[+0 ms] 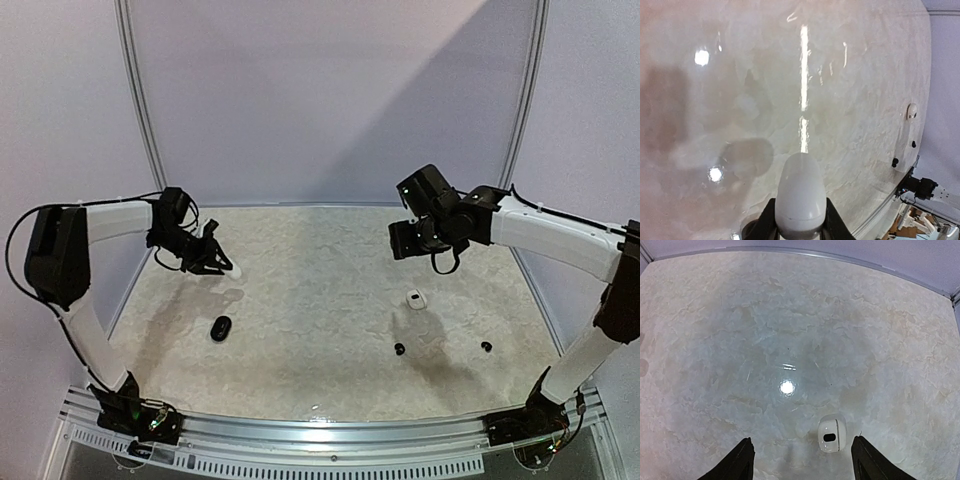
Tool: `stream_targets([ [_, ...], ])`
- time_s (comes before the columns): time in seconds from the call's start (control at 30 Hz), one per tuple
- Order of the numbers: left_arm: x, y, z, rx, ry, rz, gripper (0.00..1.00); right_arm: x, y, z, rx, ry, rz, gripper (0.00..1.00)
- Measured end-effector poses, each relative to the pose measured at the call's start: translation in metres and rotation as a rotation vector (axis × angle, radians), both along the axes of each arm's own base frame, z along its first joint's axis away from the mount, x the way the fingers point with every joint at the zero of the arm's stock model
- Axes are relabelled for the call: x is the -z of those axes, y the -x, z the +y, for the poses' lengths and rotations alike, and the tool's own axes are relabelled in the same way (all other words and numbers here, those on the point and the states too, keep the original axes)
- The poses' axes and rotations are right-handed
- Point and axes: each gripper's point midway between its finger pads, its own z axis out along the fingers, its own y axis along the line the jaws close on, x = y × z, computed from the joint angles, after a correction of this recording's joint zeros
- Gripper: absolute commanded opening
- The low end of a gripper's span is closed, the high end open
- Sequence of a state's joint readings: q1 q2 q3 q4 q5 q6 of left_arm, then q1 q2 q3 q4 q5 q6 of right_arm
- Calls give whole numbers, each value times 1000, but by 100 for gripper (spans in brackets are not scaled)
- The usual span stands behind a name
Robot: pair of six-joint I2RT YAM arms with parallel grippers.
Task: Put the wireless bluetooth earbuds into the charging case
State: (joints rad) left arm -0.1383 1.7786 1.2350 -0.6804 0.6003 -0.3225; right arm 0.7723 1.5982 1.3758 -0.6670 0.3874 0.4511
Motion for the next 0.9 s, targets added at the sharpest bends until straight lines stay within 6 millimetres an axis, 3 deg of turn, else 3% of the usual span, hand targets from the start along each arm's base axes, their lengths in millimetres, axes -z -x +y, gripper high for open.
stream_targets([
  [0.07, 21, 3, -1, -7, 11, 75, 0, 9, 1, 1, 3, 10, 25, 69],
  [0.13, 36, 5, -4, -13, 26, 127, 8, 17, 1, 1, 7, 21, 45, 70],
  [0.2, 45, 3, -7, -24, 43, 153, 32, 25, 2, 1, 10, 35, 68, 70],
  [0.3, 55, 0, -10, -42, 65, 168, 84, 37, 5, -1, 20, 54, 108, 72],
  [0.33, 58, 1, -10, -46, 68, 172, 97, 40, 6, -2, 24, 61, 122, 73],
  [0.4, 65, 8, -9, -56, 66, 193, 99, 44, 8, -3, 33, 67, 144, 75],
  [0.47, 59, 7, -10, -59, 80, 182, 99, 46, 10, -3, 38, 71, 156, 83],
  [0.63, 48, 13, 11, -75, -70, 136, 99, 36, 6, 1, 27, 60, 147, 87],
  [0.7, 26, 15, 23, -59, -151, 58, 99, 31, 3, 5, 17, 50, 132, 87],
  [0.8, -23, 23, 27, 41, -286, -155, 99, 27, -3, 12, -5, 44, 115, 89],
  [0.9, -57, 50, 0, 268, -418, -369, 96, 28, -8, 19, -28, 50, 109, 94],
])
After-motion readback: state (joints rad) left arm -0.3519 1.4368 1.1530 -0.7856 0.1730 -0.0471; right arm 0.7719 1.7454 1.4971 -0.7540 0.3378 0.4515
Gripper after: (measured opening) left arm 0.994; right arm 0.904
